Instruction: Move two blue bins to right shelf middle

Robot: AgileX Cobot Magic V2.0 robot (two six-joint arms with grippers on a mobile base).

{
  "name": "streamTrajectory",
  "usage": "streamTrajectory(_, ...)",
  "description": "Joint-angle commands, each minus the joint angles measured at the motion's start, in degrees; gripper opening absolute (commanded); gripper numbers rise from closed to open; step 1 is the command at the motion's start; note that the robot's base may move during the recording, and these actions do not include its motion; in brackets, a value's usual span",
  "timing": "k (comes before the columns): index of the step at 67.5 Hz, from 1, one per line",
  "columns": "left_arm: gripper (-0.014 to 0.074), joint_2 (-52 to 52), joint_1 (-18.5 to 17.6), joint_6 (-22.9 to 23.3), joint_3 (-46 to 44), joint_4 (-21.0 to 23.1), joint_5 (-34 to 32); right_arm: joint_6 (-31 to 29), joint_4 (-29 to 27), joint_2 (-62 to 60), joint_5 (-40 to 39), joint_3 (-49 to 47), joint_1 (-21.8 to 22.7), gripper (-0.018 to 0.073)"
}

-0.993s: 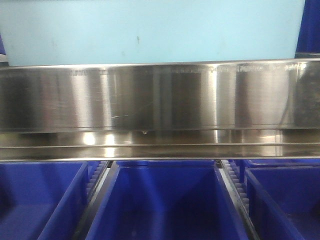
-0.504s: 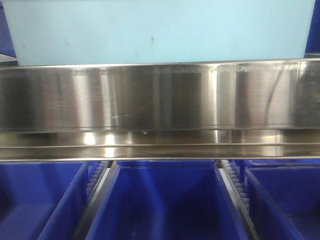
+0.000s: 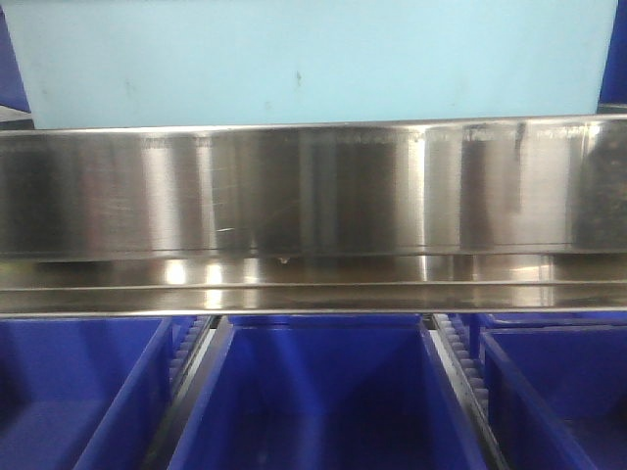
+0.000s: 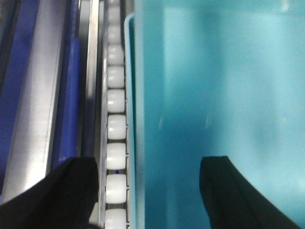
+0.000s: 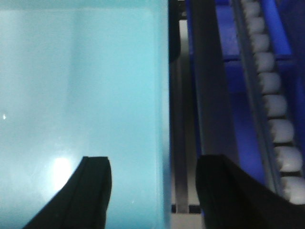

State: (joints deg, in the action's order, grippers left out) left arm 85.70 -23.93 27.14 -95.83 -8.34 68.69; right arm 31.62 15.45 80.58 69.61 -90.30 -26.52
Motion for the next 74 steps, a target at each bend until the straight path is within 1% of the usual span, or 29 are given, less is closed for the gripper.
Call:
streamTrajectory(1,0.0359,0.44,0.29,0.39,-0.63,0.62,1.28,-3.90,-5.55,0.24,0.35,-0.50,3.14,0.0288)
streamTrajectory(7,0.0359,0.44,0.29,0.39,0.02,0.62,1.28,-8.66,-12.21,1.02,0.35,-0.38,6.56,0.0288)
streamTrajectory(9,0.0359,0.44,0.29,0.39,0.11,0.49,1.28,-8.84,-13.11,1.45,0.35,-0.38,7.42,0.0288)
streamTrajectory(20,0.0358,0.44,0.29,0.39,1.38,0.49,1.28,-8.84,-12.87,2.27,0.35,0.20,7.84,0.0288)
streamTrajectory(34,0.0358,0.44,0.29,0.39,5.90,1.59,1.28,-8.84,-12.87,2.27,0.35,5.72,7.84,0.0288)
streamTrajectory(41,0.0353,0.72,0.29,0.39,6.44,2.27,1.28,-8.84,-12.98,2.27,0.35,6.53,7.84,0.0288)
streamTrajectory(53,0.0286,2.05,0.29,0.39,6.44,3.53,1.28,-8.84,-12.98,2.27,0.35,6.46,7.84,0.0288)
streamTrajectory(57,0.0251,2.20,0.29,0.39,6.44,4.04,1.28,-8.84,-12.98,2.27,0.35,6.46,7.84,0.0288)
streamTrajectory(61,0.0192,2.20,0.29,0.39,6.44,4.65,1.28,-8.84,-12.98,2.27,0.35,6.46,7.84,0.0279)
streamTrajectory(65,0.0143,2.20,0.29,0.39,6.44,4.90,1.28,-8.84,-12.98,2.27,0.35,6.46,7.84,0.0228)
streamTrajectory(67,0.0113,2.20,0.29,0.39,6.44,4.90,1.28,-8.84,-12.98,2.27,0.35,6.46,7.84,0.0183)
streamTrajectory(74,0.0001,2.20,0.29,0.39,6.44,4.90,1.28,-8.84,-12.98,2.27,0.35,6.46,7.84,-0.0044)
